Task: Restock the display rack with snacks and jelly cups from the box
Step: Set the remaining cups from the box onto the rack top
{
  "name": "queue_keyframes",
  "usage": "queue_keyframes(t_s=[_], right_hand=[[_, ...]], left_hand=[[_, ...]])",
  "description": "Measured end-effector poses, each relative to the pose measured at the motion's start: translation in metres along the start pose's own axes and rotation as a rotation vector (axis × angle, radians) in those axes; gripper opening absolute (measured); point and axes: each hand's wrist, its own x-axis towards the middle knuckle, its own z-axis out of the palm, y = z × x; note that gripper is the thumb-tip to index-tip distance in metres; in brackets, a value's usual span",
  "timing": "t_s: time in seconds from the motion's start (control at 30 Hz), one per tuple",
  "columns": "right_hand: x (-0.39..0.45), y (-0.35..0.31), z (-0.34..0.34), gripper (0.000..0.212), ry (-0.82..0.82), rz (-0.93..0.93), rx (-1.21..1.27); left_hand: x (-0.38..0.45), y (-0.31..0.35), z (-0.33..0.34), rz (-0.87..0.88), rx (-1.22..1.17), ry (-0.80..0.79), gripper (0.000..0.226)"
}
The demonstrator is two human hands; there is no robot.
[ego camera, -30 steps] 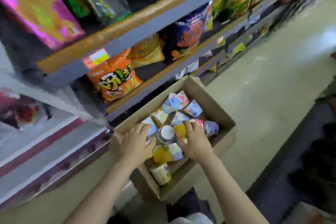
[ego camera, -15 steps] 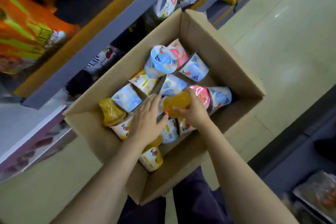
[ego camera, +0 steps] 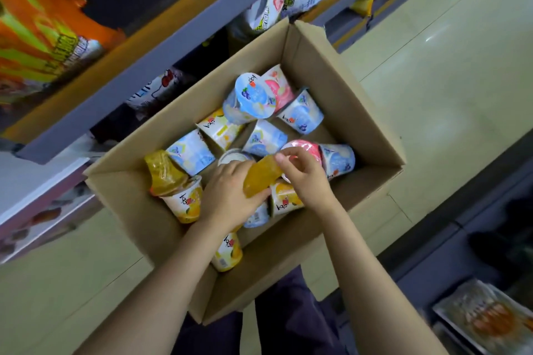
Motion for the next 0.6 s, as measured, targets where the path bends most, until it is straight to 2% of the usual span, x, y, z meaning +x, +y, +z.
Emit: queue_keyframes(t_s=[0.07,0.13,0.23,0.3,0.4,0.5,0.53,0.6], right_hand=[[0.012,0.008,-0.009,0.040,0.169,-0.010,-0.143],[0.026,0.019,-0.014,0.060,0.236,-0.029,-0.336],[0.043,0.029,-0.009,0.088,0.119,-0.024,-0.645],[0.050,0.030,-0.007,0.096,0.061,0.044,-0.752],[0.059,0.031,-0.012,0.076,0.113,0.089,-0.755],[0.059,0.033,-0.020,0.032,0.180,0.056,-0.609],[0.057,0.034,-0.022,0.024,0.191,0.055,-0.562],[0.054,0.036,-0.025,0.031,0.211,0.063,-0.505]], left_hand=[[0.004,-0.005,0.005,-0.034,0.024,-0.008,0.064],[0.007,-0.011,0.009,-0.075,0.037,-0.024,0.067],[0.006,-0.015,0.015,-0.126,0.029,-0.021,0.071],[0.004,-0.014,0.019,-0.180,-0.013,-0.014,0.071],[0.000,-0.010,0.022,-0.224,-0.053,-0.014,0.072],[-0.002,-0.009,0.024,-0.255,-0.083,-0.028,0.075],[-0.003,-0.008,0.025,-0.265,-0.094,-0.031,0.075],[-0.003,-0.007,0.026,-0.283,-0.119,-0.027,0.075]])
